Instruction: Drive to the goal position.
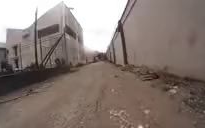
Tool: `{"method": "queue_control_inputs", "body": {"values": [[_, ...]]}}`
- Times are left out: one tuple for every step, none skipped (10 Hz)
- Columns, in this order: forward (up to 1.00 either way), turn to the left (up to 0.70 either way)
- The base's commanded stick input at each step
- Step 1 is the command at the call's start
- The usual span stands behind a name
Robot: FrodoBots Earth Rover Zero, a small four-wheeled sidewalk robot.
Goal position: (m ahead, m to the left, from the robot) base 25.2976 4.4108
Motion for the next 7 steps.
{"method": "queue_control_inputs", "body": {"values": [[0.3,0.0],[0.3,0.0],[0.3,0.0],[0.3,0.0],[0.3,0.0],[0.3,0.0],[0.3,0.0]]}}
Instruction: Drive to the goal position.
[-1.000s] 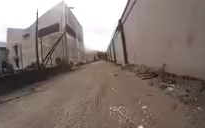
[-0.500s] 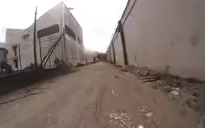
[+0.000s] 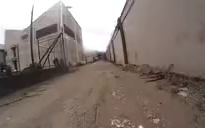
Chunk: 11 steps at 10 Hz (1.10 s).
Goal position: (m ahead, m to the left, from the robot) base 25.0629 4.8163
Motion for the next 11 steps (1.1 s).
{"method": "queue_control_inputs", "body": {"values": [[0.3,0.0],[0.3,0.0],[0.3,0.0],[0.3,0.0],[0.3,0.0],[0.3,0.0],[0.3,0.0],[0.3,0.0],[0.3,0.0],[0.3,0.0],[0.3,0.0]]}}
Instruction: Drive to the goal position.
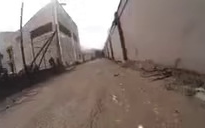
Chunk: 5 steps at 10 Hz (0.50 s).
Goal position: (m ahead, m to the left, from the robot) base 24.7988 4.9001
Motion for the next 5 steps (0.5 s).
{"method": "queue_control_inputs", "body": {"values": [[0.3,0.0],[0.3,0.0],[0.3,0.0],[0.3,0.0],[0.3,0.0]]}}
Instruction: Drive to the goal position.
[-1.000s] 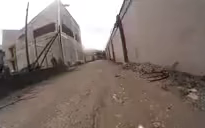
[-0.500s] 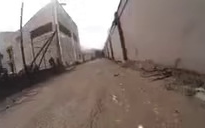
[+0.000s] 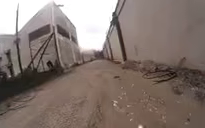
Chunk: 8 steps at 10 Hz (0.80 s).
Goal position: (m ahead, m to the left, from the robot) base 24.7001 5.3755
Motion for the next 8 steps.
{"method": "queue_control_inputs", "body": {"values": [[0.3,0.0],[0.3,0.0],[0.3,0.0],[0.3,0.0],[0.3,0.0],[0.3,0.0],[0.3,0.0],[0.3,0.0]]}}
